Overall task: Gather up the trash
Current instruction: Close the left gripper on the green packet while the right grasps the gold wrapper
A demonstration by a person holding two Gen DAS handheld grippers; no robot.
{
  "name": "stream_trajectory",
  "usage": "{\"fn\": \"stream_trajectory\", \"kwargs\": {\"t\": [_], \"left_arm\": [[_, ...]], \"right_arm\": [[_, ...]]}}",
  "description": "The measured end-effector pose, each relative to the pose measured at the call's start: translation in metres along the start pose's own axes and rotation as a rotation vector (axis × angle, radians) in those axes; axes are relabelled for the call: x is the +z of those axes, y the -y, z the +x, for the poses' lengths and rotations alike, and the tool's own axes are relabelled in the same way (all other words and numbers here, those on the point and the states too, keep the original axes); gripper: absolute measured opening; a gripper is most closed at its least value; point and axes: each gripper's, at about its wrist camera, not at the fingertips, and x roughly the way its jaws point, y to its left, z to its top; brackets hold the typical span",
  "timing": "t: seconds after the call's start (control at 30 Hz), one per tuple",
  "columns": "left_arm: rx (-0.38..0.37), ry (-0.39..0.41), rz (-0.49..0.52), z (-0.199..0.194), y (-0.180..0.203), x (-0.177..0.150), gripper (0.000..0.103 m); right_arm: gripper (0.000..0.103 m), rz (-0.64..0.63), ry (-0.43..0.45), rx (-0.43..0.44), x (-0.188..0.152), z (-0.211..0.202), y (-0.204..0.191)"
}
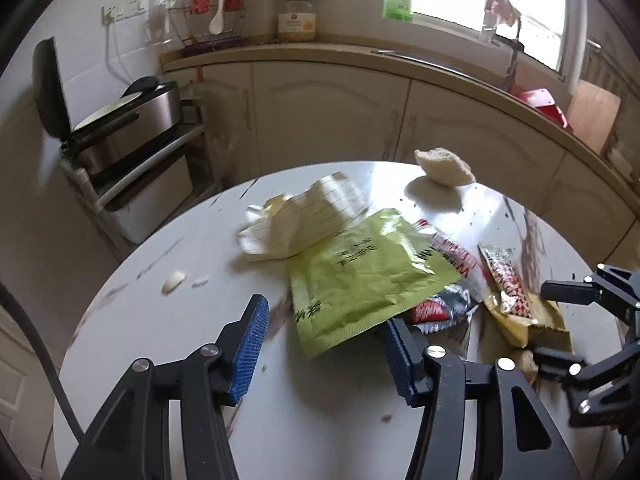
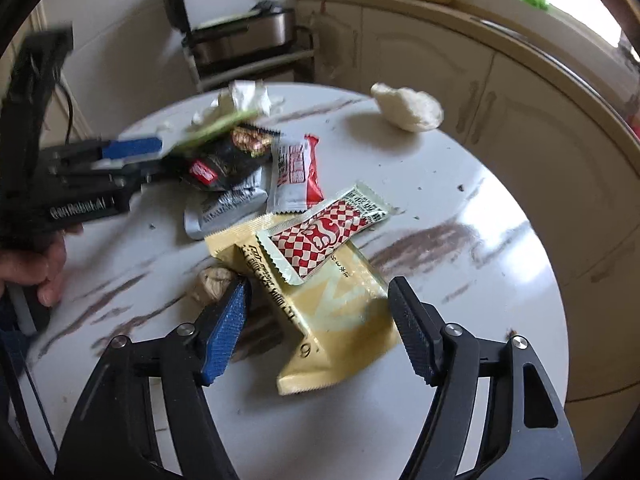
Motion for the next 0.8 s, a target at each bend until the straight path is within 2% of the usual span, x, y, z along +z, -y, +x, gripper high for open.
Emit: {"fn": "stream_trajectory", "kwargs": {"t": [0.07, 0.13, 0.27, 0.33, 0.57, 0.8], "left_arm": [[-0.026, -0.014, 0.014, 0.006, 0.003, 0.002, 0.018], [-0.041, -0.017, 0.026, 0.009, 0.006, 0.003, 0.014], [-0.082, -0.005, 0.01, 0.004, 0.005, 0.002, 0.004], [-0.101, -0.001, -0.006, 0.0, 0.0, 0.0, 0.002], [-0.144, 0.013, -0.044, -0.022, -0.014, -0.014, 0.002], [-0.154, 0.04, -0.068, -0.062, -0.019, -0.04, 0.002]], "right_arm": [[0.057, -0.026, 0.004, -0.001, 0.002, 0.001, -0.004], [0.035, -0.019, 0.013, 0.026, 0.004, -0.003, -0.006], [0.017, -0.04, 0.035, 0.029, 0.003, -0.008, -0.013], [0.008, -0.024, 0.039, 0.07, 0.0, -0.011, -0.012], [0.006, 0.096, 0.058, 0.208, -0.021, -0.023, 0.001], [0.006, 0.183, 0.083, 0.29, -0.04, -0.038, 0.008]]}}
